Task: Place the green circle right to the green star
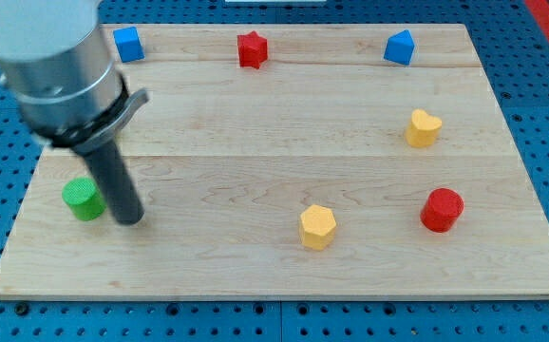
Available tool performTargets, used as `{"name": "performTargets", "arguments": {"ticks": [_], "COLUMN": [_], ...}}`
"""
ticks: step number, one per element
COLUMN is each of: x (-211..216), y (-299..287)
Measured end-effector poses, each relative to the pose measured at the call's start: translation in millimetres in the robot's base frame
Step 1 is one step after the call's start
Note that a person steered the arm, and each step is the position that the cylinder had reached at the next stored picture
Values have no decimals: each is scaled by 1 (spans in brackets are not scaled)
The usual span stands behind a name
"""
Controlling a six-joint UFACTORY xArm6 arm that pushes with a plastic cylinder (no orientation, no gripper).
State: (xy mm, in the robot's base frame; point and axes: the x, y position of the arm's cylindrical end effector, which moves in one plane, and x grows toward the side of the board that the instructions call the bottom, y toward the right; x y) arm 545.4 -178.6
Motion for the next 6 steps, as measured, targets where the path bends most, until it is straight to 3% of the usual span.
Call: {"name": "performTargets", "arguments": {"ticks": [1,3,5,6], "x": [-2,-97,-53,10], "y": [-51,-21,83,104]}}
